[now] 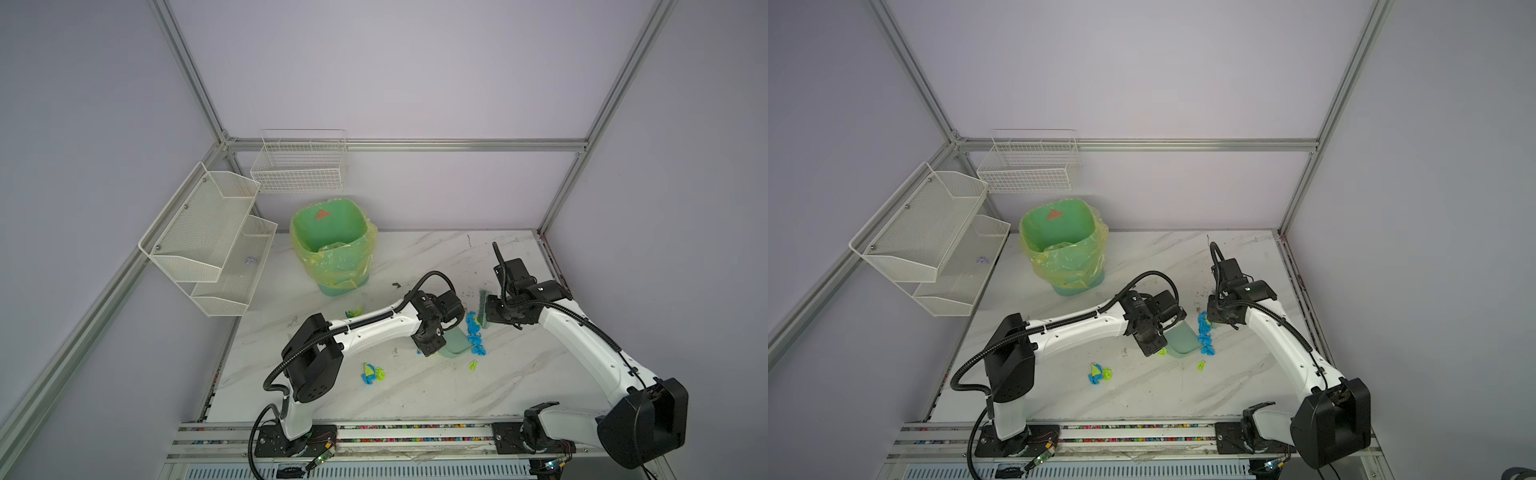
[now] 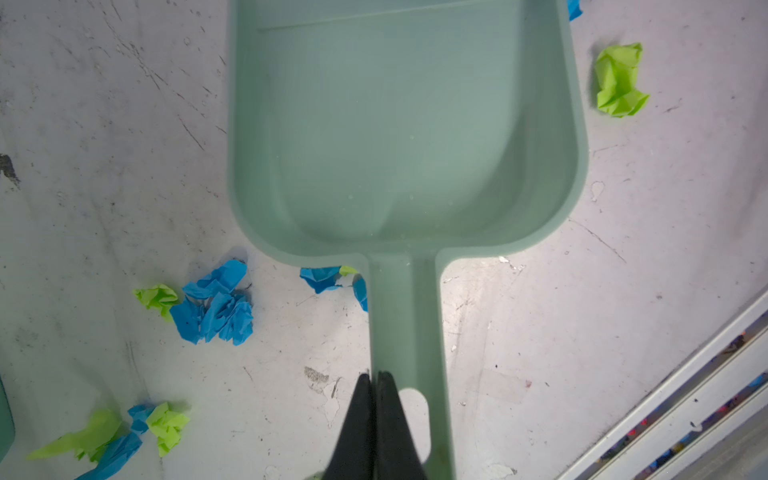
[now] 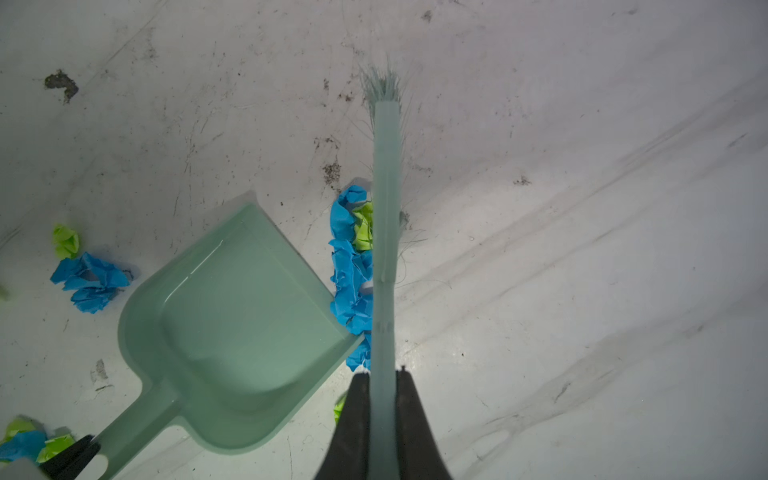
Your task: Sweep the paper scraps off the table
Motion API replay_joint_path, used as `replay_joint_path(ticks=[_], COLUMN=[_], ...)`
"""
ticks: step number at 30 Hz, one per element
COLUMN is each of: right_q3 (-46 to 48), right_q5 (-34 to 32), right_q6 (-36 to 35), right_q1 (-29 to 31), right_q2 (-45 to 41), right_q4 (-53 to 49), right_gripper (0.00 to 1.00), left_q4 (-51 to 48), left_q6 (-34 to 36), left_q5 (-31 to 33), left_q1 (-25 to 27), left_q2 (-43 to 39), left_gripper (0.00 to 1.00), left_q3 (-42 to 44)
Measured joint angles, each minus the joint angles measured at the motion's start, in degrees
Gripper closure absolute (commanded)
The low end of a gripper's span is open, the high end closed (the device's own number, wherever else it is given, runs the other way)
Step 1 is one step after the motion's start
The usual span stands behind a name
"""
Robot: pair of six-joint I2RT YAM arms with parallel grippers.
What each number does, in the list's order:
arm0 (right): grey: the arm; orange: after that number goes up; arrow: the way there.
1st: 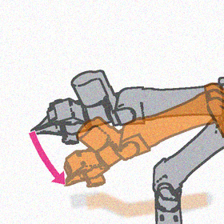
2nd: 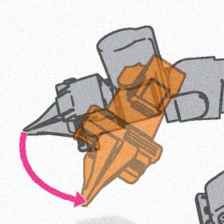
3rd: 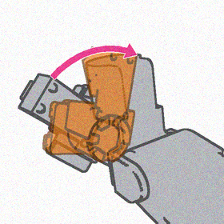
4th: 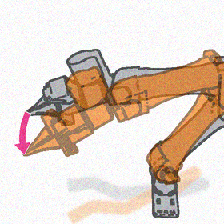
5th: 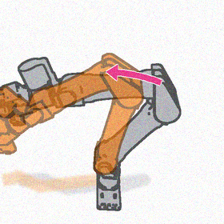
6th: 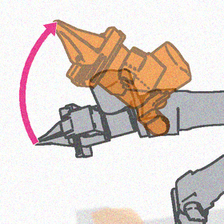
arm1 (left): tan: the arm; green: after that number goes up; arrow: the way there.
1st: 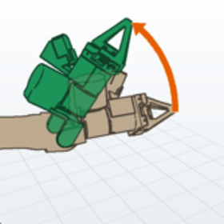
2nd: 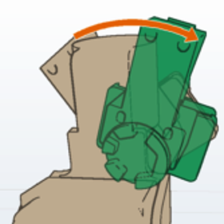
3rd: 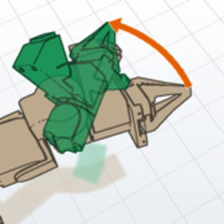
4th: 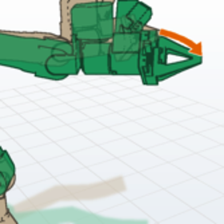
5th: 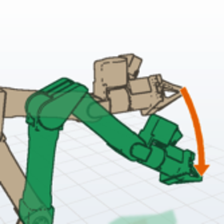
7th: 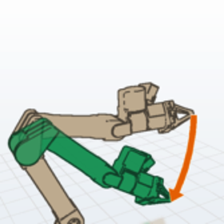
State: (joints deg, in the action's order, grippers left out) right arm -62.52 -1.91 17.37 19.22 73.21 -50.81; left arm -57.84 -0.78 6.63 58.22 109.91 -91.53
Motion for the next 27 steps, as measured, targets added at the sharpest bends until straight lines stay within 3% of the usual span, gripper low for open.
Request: replay_joint_path(ticks=[18,27], right_q3=[-2.32,-8.76], right_q5=[11.74,8.15], right_q6=[2.03,4.94], right_q1=[5.55,5.57], right_q2=[-3.69,-4.96], right_q4=[1.95,0.5], right_gripper=[1.0,1.0], left_q4=[5.14,6.4], left_q6=[0.44,0.42], left_q5=[1.4,1.18], left_q1=[-0.87,-2.27], left_q2=[2.97,2.97], left_gripper=[1.0,1.0], left_q3=[0.0,0.02])
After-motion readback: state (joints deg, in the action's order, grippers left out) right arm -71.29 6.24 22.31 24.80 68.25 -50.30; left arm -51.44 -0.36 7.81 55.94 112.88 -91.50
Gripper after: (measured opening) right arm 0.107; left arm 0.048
